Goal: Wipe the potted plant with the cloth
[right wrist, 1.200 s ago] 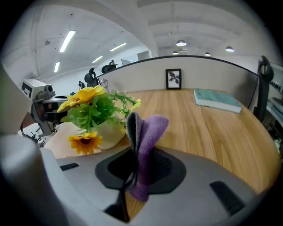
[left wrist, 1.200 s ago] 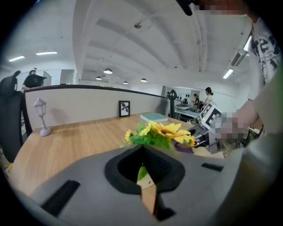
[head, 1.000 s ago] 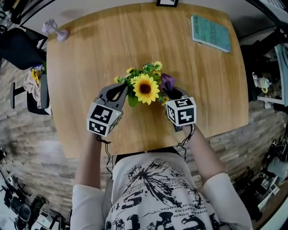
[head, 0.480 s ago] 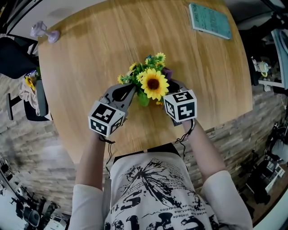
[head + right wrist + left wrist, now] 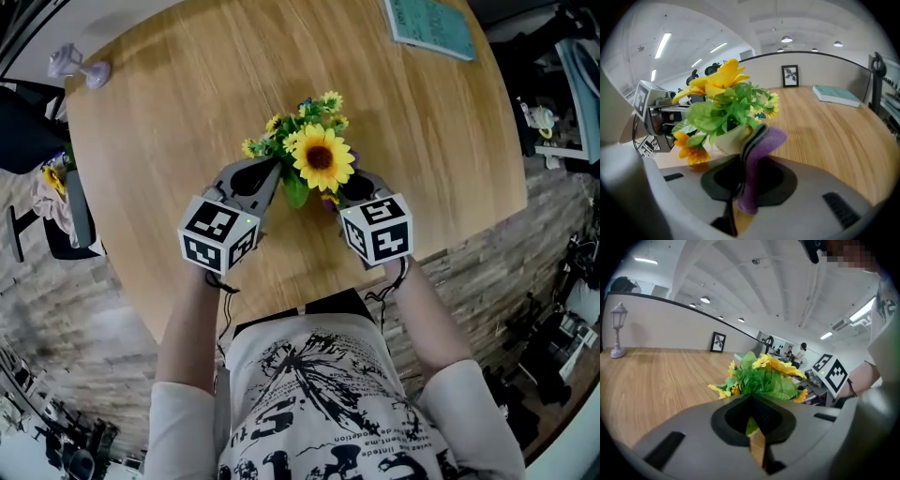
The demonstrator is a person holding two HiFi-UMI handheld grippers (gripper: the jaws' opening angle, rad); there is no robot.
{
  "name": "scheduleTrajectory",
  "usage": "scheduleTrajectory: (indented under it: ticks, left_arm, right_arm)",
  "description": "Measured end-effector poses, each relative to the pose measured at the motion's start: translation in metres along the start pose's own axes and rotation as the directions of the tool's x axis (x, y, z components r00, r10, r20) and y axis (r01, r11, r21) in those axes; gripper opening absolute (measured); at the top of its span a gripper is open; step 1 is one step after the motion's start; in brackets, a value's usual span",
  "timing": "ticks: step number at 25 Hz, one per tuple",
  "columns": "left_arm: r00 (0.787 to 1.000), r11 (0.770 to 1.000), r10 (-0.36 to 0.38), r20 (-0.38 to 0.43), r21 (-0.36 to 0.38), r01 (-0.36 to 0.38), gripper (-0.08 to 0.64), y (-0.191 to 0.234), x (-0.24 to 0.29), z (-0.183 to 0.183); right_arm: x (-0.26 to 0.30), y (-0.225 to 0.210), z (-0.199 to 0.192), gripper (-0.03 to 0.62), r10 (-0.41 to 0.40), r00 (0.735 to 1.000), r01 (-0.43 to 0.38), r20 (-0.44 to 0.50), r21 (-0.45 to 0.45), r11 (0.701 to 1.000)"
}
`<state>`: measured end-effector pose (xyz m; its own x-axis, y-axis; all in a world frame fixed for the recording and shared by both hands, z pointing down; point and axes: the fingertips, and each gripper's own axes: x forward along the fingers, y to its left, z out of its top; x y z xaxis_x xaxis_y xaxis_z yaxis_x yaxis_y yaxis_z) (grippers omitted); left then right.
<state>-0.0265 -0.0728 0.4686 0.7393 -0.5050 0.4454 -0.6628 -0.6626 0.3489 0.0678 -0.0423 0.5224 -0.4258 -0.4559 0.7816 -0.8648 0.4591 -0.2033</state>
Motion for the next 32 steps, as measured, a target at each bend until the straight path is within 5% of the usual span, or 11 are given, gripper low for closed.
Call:
scheduleTrajectory:
  ticks: [10, 18, 32]
  left_arm:
    - [0.997, 0.992, -0.080, -0.003, 0.095, 0.080, 0.002, -0.002, -0.002, -0.002]
    - [0.990, 0.976, -0.142, 0.003, 0.168, 0.140, 0.002, -0.009, -0.001, 0.000]
    - [0.974, 0.962, -0.226, -0.010, 0.154, 0.225, 0.002, -0.010, -0.001, 0.000]
  right_arm:
    - [-0.002, 0.031, -0.016, 0.078, -0.051, 0.998, 0.052, -0.039, 0.019, 0.998]
    - [-0.001, 0.067, -0.017, 0.078, -0.012, 0.999, 0.014, -0.040, 0.061, 0.998]
    - [0.026, 0.132, 0.008, 0.077, 0.147, 0.989, -0.149, 0.030, 0.074, 0.986]
